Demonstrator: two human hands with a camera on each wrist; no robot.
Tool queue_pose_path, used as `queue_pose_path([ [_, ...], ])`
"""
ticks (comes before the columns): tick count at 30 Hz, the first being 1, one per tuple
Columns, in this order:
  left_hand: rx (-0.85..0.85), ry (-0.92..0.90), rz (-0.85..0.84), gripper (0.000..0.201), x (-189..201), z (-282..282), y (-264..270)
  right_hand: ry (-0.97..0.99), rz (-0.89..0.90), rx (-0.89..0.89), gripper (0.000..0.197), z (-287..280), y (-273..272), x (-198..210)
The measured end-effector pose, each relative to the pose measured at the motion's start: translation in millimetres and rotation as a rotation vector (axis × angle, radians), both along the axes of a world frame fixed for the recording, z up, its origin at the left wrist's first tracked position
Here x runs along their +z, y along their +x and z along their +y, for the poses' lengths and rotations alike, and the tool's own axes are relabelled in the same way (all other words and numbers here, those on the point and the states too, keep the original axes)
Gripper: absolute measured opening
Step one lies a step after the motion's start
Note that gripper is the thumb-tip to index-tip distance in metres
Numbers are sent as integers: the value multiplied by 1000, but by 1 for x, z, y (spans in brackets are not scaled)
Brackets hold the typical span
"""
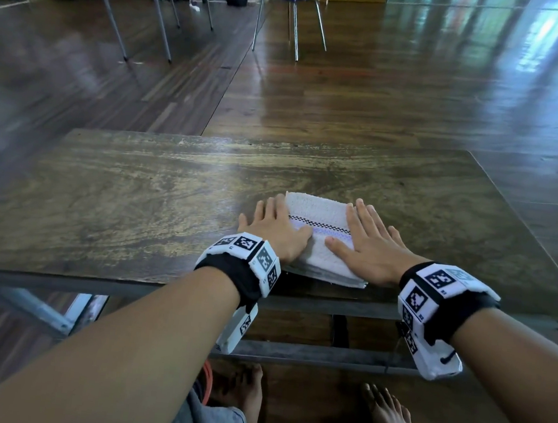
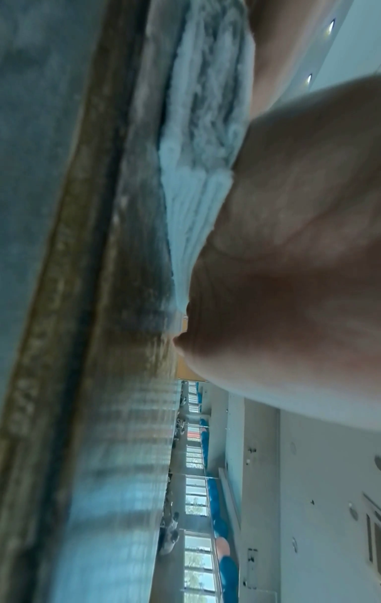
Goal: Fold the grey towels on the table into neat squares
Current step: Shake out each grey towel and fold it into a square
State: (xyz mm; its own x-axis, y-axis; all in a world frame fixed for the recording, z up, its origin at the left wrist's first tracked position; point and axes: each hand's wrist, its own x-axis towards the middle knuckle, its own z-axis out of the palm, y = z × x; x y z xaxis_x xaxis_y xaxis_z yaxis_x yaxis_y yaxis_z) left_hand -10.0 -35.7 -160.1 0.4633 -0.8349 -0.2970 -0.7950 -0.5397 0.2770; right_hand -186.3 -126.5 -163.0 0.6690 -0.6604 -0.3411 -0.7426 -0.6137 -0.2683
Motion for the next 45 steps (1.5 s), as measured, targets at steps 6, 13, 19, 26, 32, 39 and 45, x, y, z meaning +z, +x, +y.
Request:
queue_pose_path([
  [6,88,-282,135,24,36,-4,-9,63,-150,-36,89,0,-7,5],
  [13,104,-576,528,18,115,24,-14,294,-582,-391,92,-5,-2,63],
  [19,152,-794,731,28,188,103,13,405,-930,-273,84,56,43,157],
  [26,294,-1114,934,36,225,256,59,779,-1010,-62,71,173,127,221],
  [32,733,-1229,825,56,134,376,95,319,-549,272,74,273,212,189],
  [39,1211,-1008,829,25,-52,456,77,372,-32,377,95,368,258,43],
  [45,1504,-677,650,47,-152,484,48,389,156,289,87,401,252,-73],
])
